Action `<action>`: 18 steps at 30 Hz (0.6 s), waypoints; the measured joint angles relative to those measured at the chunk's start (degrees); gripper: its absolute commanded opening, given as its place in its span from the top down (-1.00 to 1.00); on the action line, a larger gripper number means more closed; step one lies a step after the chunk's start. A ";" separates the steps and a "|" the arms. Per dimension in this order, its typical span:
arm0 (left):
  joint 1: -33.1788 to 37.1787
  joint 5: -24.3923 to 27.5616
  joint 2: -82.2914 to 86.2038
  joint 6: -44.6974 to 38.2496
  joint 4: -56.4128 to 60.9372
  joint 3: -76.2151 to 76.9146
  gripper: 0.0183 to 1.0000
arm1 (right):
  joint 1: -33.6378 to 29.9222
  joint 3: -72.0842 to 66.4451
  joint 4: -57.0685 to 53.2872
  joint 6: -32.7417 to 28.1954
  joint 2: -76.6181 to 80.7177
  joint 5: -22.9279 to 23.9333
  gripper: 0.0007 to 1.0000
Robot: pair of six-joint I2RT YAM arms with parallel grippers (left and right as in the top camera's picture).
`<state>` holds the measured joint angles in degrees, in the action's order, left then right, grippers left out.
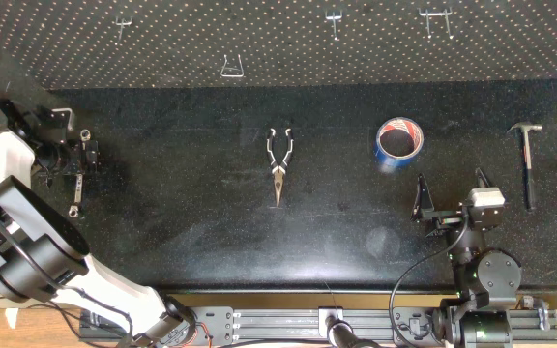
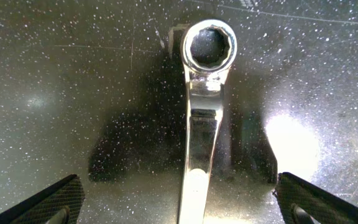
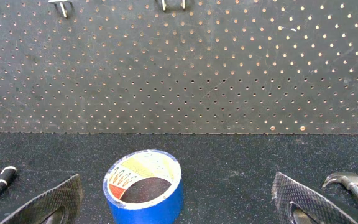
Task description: Place Tools Onto Pegboard
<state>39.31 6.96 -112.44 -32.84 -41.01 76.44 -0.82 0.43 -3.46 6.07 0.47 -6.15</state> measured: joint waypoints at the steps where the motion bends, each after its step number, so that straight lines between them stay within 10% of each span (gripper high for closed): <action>1: 0.00 0.15 0.00 0.15 0.02 0.00 -1.00 | 0.00 0.00 0.00 0.00 0.00 0.00 -1.00; 18: 0.00 1.49 -0.72 3.74 -0.04 0.09 -0.99 | 0.00 0.00 0.00 0.00 0.00 0.00 -1.00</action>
<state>39.31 8.45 -113.16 -29.10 -41.06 76.53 -0.82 0.43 -3.46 6.07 0.47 -6.15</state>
